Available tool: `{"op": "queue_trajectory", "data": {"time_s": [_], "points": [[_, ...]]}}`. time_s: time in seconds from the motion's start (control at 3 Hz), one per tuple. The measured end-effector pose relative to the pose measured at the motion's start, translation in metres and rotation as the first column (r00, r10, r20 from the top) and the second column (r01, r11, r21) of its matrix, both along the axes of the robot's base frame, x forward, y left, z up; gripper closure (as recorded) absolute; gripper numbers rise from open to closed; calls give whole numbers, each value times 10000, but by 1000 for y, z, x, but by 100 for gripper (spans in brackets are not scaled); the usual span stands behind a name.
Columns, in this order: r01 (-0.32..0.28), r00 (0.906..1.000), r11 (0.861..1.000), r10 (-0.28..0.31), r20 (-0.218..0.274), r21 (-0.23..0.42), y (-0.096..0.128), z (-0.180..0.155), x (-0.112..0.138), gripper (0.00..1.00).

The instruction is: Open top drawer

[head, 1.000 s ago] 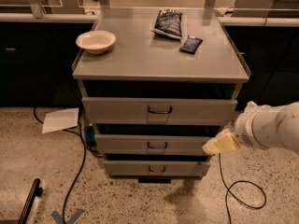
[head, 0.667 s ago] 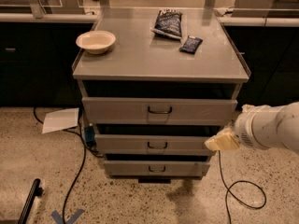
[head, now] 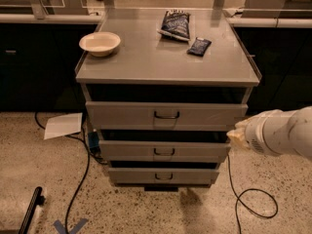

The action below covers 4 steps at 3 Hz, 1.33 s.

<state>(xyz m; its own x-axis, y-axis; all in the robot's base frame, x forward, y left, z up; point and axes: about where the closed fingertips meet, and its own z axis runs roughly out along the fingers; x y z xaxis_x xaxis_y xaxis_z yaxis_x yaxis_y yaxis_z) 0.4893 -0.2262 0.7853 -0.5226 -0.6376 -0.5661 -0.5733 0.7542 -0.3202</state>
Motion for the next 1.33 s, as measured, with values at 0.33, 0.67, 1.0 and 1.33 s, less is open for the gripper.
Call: {"op": "queue_trajectory", "data": {"time_s": [0.33,0.67,1.0,1.33], "points": [[213,9994,9995,-219,251,240,0,0,4,89],[1043,9938,9884,-1078,267,1104,-3,-38,-4,100],[1592,9814,9655,-1775,735,2059,-4,-66,11,100],[1456,9613,9538,-1991,1902,2628,-10,-61,47,100]]}}
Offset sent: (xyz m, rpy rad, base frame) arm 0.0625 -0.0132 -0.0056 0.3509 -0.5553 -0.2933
